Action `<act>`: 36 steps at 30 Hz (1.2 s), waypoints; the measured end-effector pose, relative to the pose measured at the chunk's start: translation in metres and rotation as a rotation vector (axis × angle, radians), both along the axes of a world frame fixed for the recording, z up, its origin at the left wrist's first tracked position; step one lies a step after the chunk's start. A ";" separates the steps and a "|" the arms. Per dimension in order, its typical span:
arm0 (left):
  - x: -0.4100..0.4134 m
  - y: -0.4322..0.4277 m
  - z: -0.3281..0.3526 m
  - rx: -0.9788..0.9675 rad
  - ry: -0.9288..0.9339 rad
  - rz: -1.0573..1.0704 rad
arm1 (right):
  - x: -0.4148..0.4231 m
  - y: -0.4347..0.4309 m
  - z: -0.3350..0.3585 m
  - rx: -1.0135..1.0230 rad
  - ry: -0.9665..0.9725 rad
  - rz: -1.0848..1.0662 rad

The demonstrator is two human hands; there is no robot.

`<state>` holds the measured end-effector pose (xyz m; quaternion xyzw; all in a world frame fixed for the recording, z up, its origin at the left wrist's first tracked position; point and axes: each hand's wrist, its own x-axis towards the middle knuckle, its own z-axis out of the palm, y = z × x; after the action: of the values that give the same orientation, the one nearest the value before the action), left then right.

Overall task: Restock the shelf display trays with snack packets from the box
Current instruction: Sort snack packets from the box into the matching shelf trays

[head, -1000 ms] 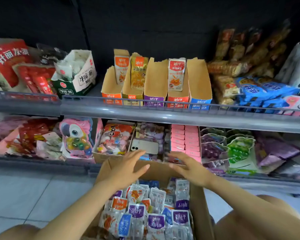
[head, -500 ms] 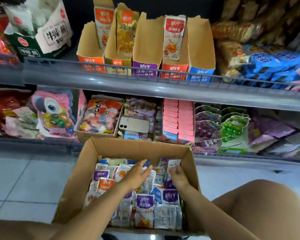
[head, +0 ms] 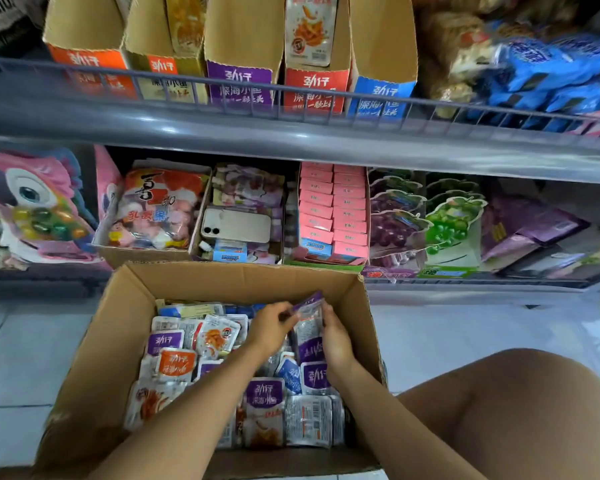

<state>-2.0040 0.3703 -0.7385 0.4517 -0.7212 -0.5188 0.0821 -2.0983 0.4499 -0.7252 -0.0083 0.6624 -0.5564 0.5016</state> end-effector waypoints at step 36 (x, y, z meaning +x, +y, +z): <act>0.077 0.045 0.120 0.355 0.586 0.760 | 0.065 0.032 0.088 -0.188 0.160 0.482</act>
<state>-1.9273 0.4156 -0.6186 0.5245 -0.3535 -0.6716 0.3859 -2.0333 0.4820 -0.6368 -0.2562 0.6242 -0.4774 0.5629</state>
